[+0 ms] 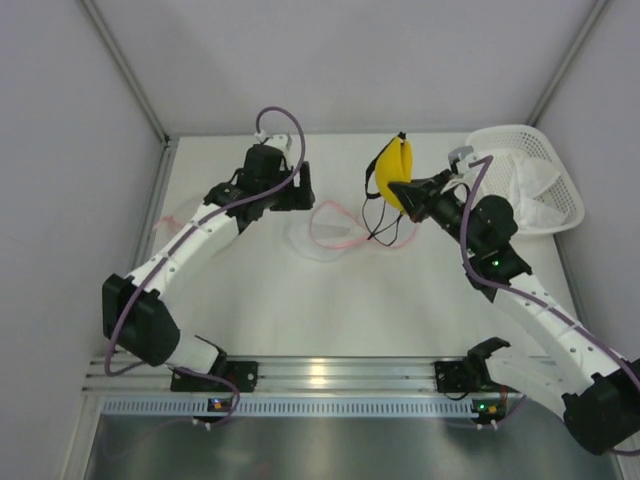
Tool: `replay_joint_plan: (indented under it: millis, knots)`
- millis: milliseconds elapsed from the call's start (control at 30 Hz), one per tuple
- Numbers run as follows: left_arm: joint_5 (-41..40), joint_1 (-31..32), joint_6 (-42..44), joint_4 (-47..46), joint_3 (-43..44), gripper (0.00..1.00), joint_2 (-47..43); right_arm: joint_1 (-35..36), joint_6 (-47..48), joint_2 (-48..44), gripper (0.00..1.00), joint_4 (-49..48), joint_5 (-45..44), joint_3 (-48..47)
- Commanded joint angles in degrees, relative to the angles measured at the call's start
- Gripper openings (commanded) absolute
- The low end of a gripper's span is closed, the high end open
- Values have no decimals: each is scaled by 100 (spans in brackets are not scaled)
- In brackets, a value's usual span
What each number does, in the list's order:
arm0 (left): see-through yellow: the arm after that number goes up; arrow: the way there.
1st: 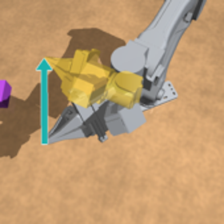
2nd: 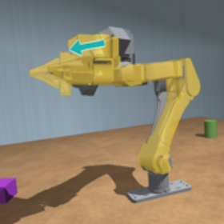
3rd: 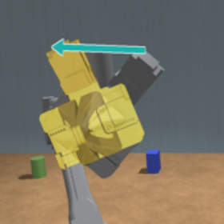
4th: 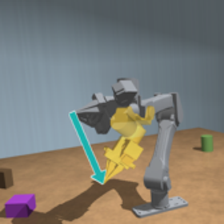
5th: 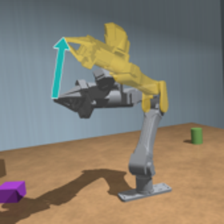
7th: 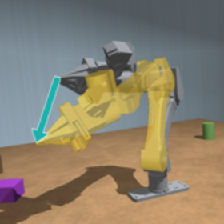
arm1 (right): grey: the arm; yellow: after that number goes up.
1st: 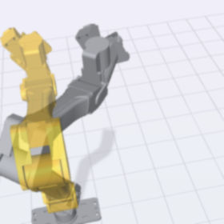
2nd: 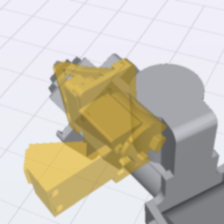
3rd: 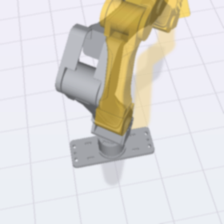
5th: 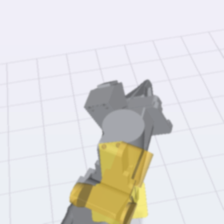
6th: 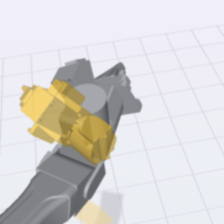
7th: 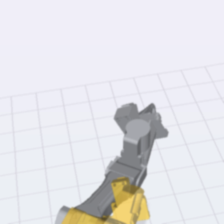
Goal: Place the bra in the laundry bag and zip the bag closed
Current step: Place the bra in the laundry bag.
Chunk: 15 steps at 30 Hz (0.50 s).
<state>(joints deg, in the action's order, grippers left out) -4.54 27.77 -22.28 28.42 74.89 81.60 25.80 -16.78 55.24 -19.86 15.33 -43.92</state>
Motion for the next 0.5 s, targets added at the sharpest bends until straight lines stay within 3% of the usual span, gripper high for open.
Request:
replay_joint_plan:
  millis: [0, 100, 233, 433, 467]
  knots:
    - [857, 0, 75, 14, 148, 85, 188, 12, -641, -453, 0, -1008, -337, 497]
    - [736, 97, 75, -39, 245, 81, 540, 12, -959, -374, 0, -2065, -242, 981]
    - [235, 264, 40, -39, 306, 71, 1102, 13, -907, -5, 0, -2198, 39, 781]
    - [-126, 317, -31, -30, 307, 68, 1498, 13, -784, 162, 0, -2338, 119, 622]
    - [-170, 326, -30, -30, 307, 63, 1534, 13, -757, 197, 0, -2365, 119, 622]
